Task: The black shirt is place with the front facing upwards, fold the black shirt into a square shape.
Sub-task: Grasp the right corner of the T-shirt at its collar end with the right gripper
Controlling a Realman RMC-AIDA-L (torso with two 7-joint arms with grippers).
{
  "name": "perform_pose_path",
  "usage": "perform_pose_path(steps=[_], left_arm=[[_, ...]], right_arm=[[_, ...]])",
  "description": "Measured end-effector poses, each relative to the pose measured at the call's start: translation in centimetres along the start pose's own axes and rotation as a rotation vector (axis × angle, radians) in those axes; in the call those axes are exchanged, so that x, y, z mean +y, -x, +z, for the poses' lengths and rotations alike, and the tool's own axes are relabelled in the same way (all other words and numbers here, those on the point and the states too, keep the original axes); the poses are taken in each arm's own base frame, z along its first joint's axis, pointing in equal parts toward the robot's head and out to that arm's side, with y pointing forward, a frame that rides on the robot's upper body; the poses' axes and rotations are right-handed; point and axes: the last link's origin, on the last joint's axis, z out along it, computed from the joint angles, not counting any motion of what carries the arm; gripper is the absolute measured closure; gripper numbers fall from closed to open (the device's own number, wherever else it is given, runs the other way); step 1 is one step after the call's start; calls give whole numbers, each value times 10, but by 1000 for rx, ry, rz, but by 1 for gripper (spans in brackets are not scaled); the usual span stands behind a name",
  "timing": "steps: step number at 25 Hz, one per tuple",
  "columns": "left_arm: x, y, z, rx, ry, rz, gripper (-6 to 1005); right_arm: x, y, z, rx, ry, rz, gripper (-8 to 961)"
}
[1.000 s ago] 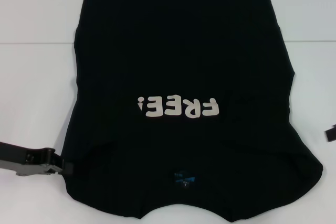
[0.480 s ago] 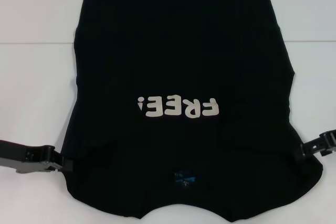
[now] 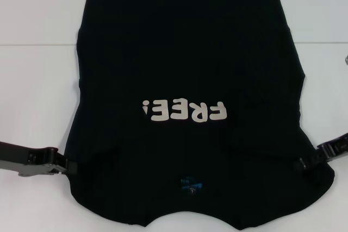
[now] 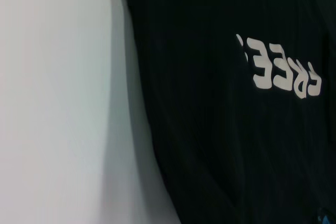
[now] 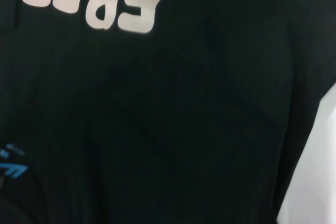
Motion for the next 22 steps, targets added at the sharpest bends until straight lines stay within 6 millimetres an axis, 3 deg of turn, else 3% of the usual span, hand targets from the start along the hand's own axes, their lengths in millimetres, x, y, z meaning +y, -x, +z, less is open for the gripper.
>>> perform_pose_path(steps=[6, 17, 19, 22], left_arm=[[1, 0, 1, 0, 2, 1, 961], [0, -1, 0, 0, 0, 3, 955], [0, -1, 0, 0, 0, 3, 953], [0, -1, 0, 1, 0, 4, 952]], right_arm=[[0, 2, 0, -10, -12, -9, 42], [1, -1, 2, 10, -9, -7, 476], [1, -2, 2, 11, -9, -6, 718], [0, -2, 1, 11, -10, -8, 826]])
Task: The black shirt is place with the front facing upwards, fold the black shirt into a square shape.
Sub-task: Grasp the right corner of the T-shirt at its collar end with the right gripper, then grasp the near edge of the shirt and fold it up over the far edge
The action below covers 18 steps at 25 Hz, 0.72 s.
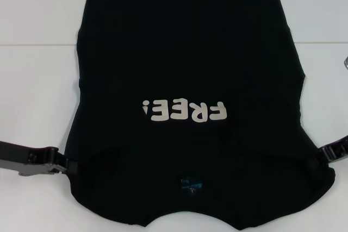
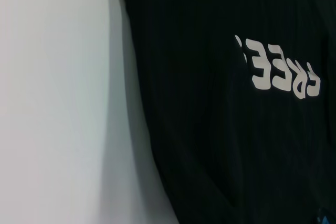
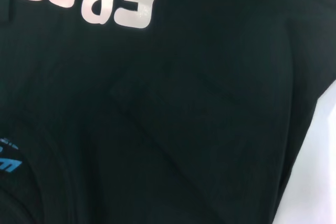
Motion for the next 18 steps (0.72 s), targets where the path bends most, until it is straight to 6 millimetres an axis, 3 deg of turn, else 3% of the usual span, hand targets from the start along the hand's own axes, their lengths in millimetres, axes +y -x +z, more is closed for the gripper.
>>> perform_pose_path(steps=[3, 11, 18], left_arm=[[0, 0, 0, 0, 2, 9, 950], [5, 9, 0, -46, 52, 32, 945], [10, 37, -11, -181, 138, 27, 941]], right_arm=[[-1, 0, -1, 1, -1, -3, 934], [-2, -7, -15, 47, 40, -33, 934], [-5, -35, -35, 171, 132, -65, 933]])
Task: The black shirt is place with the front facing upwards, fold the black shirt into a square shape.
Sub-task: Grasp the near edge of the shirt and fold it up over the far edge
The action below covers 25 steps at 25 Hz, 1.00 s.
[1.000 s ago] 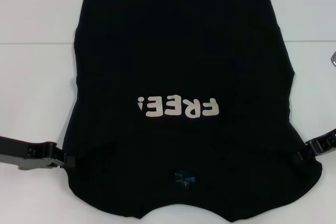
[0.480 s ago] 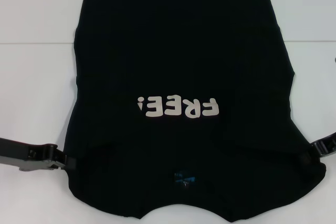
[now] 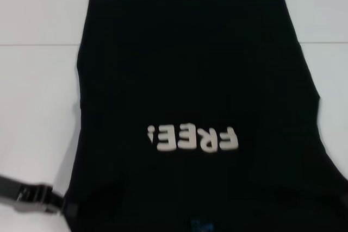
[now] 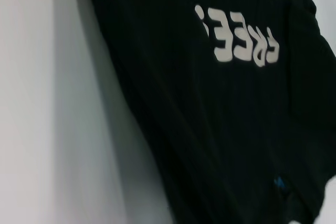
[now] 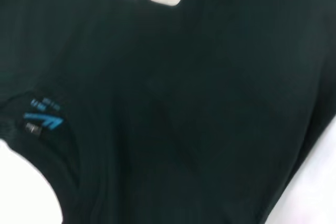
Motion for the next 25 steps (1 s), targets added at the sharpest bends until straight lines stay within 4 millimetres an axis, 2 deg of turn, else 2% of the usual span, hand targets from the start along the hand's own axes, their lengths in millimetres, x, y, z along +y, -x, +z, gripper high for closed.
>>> perform_pose_path(steps=[6, 12, 18, 21, 25], left_arm=[[8, 30, -5, -174, 75, -4, 938], [8, 36, -1, -246, 59, 2, 934], [13, 14, 1, -138, 78, 44, 931], [12, -2, -1, -33, 86, 49, 929], [9, -35, -11, 204, 97, 42, 927]], right_arm=[[0, -32, 1, 91, 80, -20, 933], [-3, -43, 7, 96, 103, 5, 933], [-5, -37, 12, -47, 156, 57, 934], [-13, -31, -1, -234, 219, 125, 934], [-27, -25, -22, -516, 290, 200, 934]])
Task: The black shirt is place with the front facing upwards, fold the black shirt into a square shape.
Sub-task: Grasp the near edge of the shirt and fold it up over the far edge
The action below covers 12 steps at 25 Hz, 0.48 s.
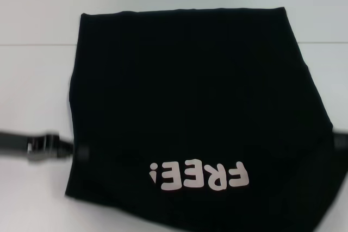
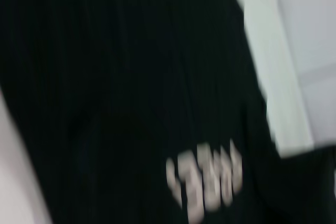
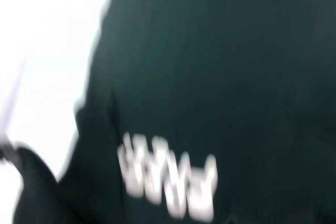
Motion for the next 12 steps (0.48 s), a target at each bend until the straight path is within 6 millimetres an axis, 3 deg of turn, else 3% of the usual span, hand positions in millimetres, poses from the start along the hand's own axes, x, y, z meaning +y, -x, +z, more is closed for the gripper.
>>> perform_pose_path(steps=[4, 12], left_arm=[[-6, -27, 0, 201, -20, 3, 924], [-20, -55, 21, 543, -27, 8, 920]], right_arm=[[-9, 11, 4, -215, 34, 18, 933], [-21, 28, 51, -531, -22, 9, 934]])
